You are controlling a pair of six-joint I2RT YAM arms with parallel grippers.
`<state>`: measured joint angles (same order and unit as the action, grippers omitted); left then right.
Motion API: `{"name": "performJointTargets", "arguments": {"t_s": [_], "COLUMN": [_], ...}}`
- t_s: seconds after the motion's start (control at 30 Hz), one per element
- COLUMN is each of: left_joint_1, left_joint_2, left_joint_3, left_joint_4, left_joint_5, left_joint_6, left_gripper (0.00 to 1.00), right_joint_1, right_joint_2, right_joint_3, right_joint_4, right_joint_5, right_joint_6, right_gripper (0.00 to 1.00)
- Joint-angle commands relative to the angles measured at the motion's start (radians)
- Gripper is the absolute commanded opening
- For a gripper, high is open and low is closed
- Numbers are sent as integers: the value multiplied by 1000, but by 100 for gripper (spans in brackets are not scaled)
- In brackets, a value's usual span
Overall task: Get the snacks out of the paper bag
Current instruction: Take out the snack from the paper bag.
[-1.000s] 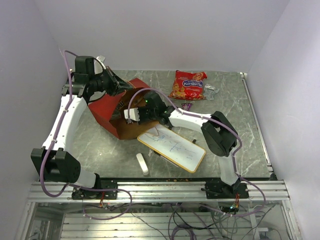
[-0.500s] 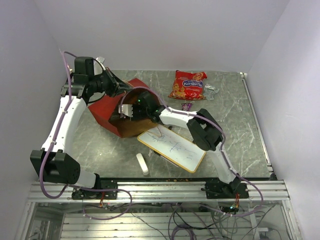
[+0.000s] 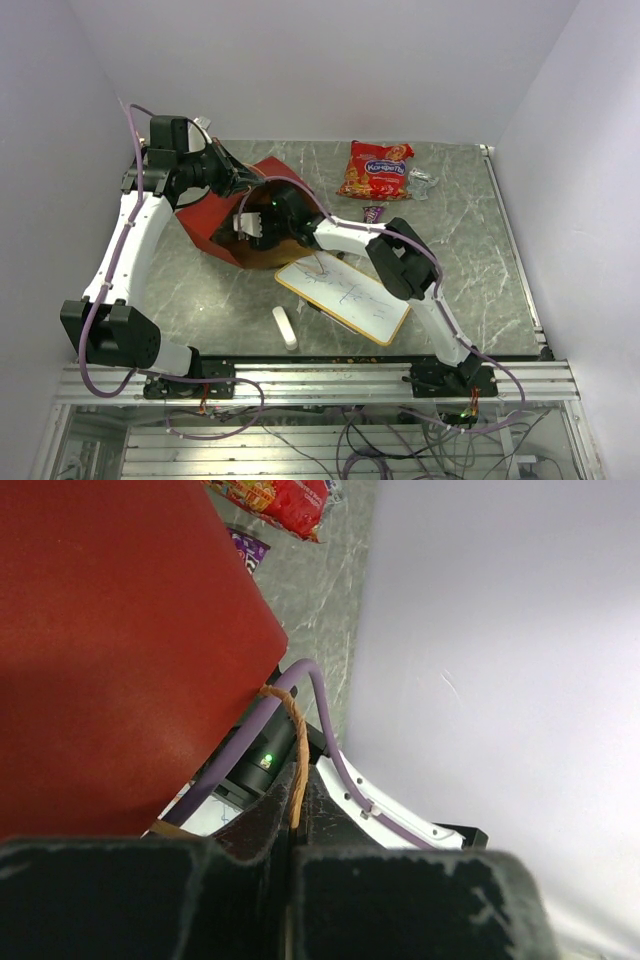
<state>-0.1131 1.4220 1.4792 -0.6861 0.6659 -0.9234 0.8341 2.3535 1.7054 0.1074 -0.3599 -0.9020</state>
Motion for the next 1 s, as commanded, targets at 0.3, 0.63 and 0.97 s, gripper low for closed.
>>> {"name": "performJointTargets", "arguments": {"t_s": [0.3,0.63,0.97], "left_joint_1": [-7,-7,-7], "left_joint_2": [8,-1,-18], "left_joint_3": [38,38,9], "left_joint_4": [-3,-36,-76], "left_joint_5": [46,43,26], "left_joint_6": [24,43,58], "left_gripper": [7,7,7], "right_joint_1": [14,15,13], "right_joint_2": [61,110,192], "right_joint_3": [70,125,186], "right_joint_4": [46,-5,52], "right_joint_5": [-23,-42,5], "right_joint_6": [7,-35,2], "right_gripper": [52,58,60]}}
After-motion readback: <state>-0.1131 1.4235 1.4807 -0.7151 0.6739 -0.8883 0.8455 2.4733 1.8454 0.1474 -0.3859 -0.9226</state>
